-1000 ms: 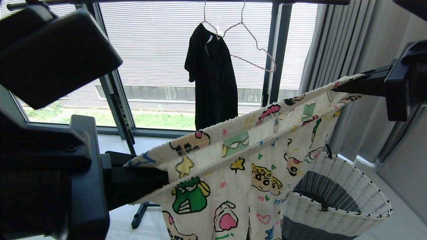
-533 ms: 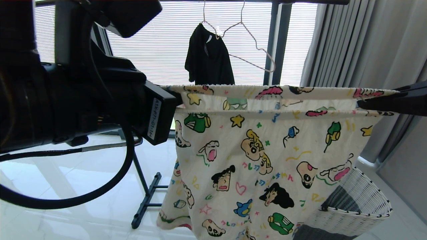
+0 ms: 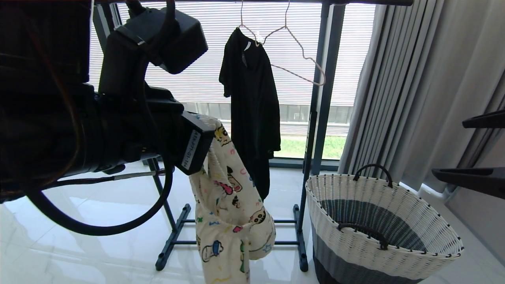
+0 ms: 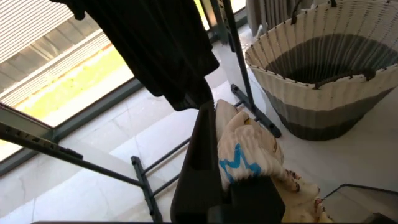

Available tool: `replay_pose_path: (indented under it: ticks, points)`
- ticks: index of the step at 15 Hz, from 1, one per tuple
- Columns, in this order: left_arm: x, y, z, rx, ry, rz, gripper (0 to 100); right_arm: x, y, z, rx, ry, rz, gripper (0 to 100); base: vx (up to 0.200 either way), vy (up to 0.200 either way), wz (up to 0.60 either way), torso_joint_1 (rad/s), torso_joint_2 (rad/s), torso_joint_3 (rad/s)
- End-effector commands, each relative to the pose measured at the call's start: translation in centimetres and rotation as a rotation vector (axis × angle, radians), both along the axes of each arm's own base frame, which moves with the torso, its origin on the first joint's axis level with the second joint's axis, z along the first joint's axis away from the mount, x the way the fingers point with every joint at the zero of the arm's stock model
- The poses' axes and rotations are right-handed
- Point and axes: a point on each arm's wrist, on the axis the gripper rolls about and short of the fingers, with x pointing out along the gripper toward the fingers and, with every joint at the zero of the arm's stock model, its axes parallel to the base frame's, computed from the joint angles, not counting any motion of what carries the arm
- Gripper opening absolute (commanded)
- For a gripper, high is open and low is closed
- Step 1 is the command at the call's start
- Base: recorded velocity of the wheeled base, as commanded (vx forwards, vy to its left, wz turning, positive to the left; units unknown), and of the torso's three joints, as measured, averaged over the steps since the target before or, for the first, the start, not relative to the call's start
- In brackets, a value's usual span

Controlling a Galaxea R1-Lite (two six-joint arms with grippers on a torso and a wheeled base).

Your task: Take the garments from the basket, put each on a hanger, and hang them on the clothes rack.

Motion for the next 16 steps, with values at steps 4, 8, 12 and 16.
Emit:
replay_pose_path:
  ticks: [4,8,12,16]
  points:
    - [1.6,7.3,-1.2,0.08,-0.003,0.324,0,-0.7,-5.7,-2.6,-0.097,-0.019,-0.475,100,0.0,0.0,0.0,0.0,0.0,0.0]
    - [0.3,11.7,-3.0,0.093,0.029,0.511,0,-0.6,-7.3,-3.4,-0.09,0.008,-0.64,100,0.0,0.0,0.0,0.0,0.0,0.0]
    - [-0.1,12.4,-3.3,0.095,0.034,0.541,0,-0.2,-7.2,-3.5,-0.058,0.029,-0.662,100,0.0,0.0,0.0,0.041,-0.19,-0.163]
    - [0.2,12.5,-3.2,0.097,0.034,0.546,0,0.0,-7.1,-3.4,-0.054,0.03,-0.664,100,0.0,0.0,0.0,0.141,-0.43,-0.293]
